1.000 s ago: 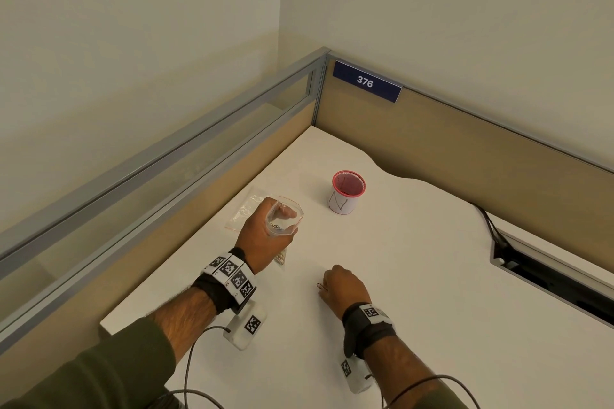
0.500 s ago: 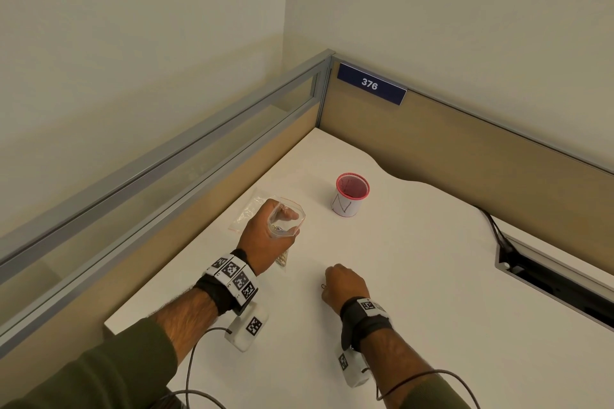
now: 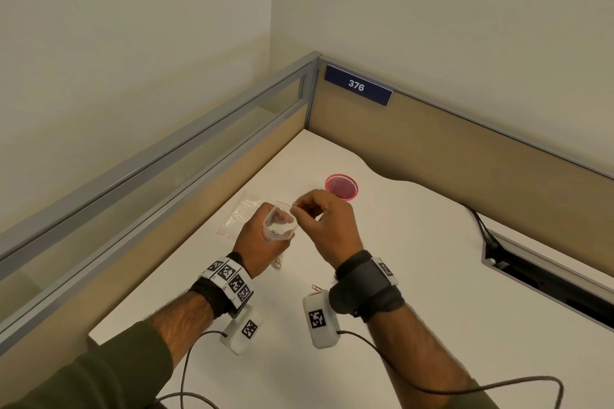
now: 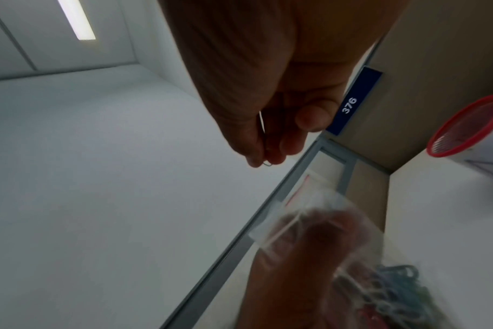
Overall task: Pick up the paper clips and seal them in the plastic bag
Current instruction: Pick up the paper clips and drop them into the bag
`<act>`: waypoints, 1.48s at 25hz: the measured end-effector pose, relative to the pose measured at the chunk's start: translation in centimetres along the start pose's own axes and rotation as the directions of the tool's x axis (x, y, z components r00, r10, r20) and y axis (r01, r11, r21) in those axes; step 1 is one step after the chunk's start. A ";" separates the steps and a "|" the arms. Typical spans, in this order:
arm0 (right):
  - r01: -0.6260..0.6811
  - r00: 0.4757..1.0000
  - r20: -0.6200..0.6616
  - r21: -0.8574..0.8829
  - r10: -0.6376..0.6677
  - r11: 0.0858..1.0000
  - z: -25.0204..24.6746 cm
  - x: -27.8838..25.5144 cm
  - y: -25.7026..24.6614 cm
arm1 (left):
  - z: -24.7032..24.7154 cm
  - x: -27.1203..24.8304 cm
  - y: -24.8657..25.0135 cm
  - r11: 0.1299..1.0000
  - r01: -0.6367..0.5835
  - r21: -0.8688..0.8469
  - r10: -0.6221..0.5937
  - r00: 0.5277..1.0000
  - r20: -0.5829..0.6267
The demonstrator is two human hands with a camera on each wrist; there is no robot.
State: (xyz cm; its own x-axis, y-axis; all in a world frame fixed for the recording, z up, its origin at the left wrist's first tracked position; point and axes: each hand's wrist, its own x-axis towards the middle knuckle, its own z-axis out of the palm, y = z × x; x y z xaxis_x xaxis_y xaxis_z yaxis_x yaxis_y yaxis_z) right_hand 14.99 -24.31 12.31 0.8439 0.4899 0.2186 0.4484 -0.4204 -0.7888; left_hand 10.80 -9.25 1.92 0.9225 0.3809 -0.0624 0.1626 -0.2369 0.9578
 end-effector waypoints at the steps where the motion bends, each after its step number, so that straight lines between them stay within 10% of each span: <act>1: 0.024 0.999 0.028 -0.021 -0.024 0.999 0.2 0.0 -0.3 | -0.1 -0.1 -0.2 0.999 -0.032 0.018 0.032 0.999 0.012; 9: -0.172 0.982 0.037 -0.250 0.187 0.953 0.1 -1.2 6.7 | -0.2 -1.2 1.2 0.992 -0.128 -0.019 0.129 0.991 0.020; 14: -0.311 0.764 0.288 -0.619 0.577 0.721 3.6 -4.7 13.3 | -0.6 -1.5 1.0 0.989 -0.133 -0.058 0.134 0.991 0.020; 25: -0.323 0.654 0.345 -0.678 0.673 0.661 5.7 -3.9 15.4 | -1.1 -1.2 0.8 0.989 -0.129 -0.069 0.128 0.992 -0.015; 37: -0.264 0.709 0.350 -0.673 0.612 0.691 6.0 -3.6 15.1 | -1.2 -1.2 1.0 0.992 -0.120 -0.037 0.119 0.993 -0.024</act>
State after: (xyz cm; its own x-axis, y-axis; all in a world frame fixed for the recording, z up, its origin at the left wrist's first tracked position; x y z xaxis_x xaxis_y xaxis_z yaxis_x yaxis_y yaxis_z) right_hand 16.96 -27.89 -3.85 0.7701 0.3573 -0.5285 0.2852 -0.9339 -0.2158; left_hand 9.40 -8.88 3.25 0.9268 0.3709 0.0591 0.0373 -0.2475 0.9682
